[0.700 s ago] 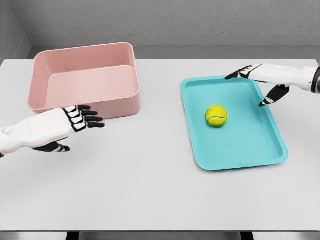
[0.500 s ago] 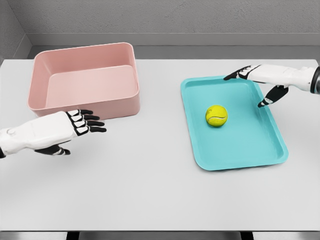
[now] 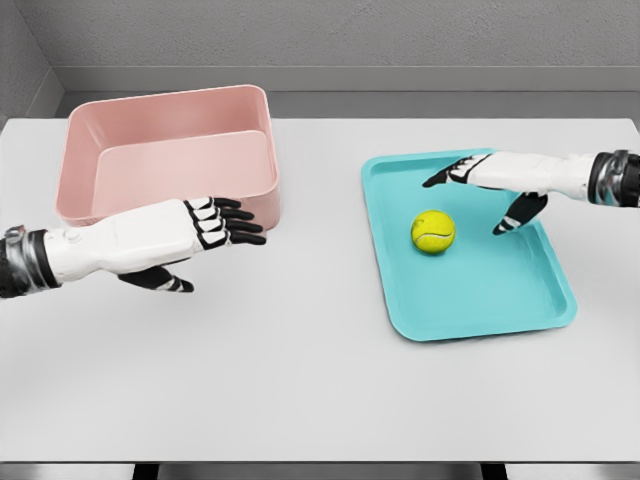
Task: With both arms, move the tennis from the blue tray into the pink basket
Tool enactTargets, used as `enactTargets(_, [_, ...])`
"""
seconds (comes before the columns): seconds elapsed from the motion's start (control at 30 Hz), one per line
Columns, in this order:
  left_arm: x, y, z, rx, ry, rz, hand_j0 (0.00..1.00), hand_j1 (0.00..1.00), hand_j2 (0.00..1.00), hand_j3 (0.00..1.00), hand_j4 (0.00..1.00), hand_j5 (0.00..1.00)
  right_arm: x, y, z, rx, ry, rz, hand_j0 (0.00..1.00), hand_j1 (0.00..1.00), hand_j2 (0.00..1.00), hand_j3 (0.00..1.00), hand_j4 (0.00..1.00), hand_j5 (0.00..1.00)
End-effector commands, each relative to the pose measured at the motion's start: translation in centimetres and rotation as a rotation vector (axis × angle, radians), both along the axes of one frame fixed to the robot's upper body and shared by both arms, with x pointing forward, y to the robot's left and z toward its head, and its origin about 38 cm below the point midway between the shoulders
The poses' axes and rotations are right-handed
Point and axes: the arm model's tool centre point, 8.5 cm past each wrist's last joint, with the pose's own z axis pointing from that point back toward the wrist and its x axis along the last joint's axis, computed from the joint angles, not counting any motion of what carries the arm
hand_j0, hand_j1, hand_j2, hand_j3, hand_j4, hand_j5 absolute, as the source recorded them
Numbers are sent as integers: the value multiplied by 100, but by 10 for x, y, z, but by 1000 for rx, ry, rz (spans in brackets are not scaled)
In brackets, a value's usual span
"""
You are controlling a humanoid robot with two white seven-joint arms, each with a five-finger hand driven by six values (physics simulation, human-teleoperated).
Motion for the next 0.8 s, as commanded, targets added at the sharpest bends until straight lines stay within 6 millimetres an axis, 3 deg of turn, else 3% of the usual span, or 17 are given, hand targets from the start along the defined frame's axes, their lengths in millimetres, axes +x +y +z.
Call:
enactTargets(0.0, [-6, -1, -16, 91, 66, -29, 100, 100, 100, 100, 100, 100, -2, 8, -3, 6, 8, 18, 100, 100, 100, 100, 100, 100])
enactTargets(0.1, [-7, 0, -19, 139, 85, -40, 100, 100, 100, 100, 100, 100, -8, 23, -3, 8, 13, 67, 100, 100, 100, 100, 100, 100])
enactTargets(0.17, [-2, -3, -10, 131, 58, -41, 100, 100, 100, 100, 100, 100, -9, 31, -6, 7, 21, 71, 100, 100, 100, 100, 100, 100])
enactTargets(0.6, [-2, -12, -12, 126, 62, -66, 100, 100, 100, 100, 100, 100, -7, 48, -29, -19, 75, 54, 100, 100, 100, 100, 100, 100])
enactTargets(0.77, [-3, -10, -14, 134, 69, -66, 100, 100, 100, 100, 100, 100, -2, 45, -33, -28, 83, 33, 100, 100, 100, 100, 100, 100])
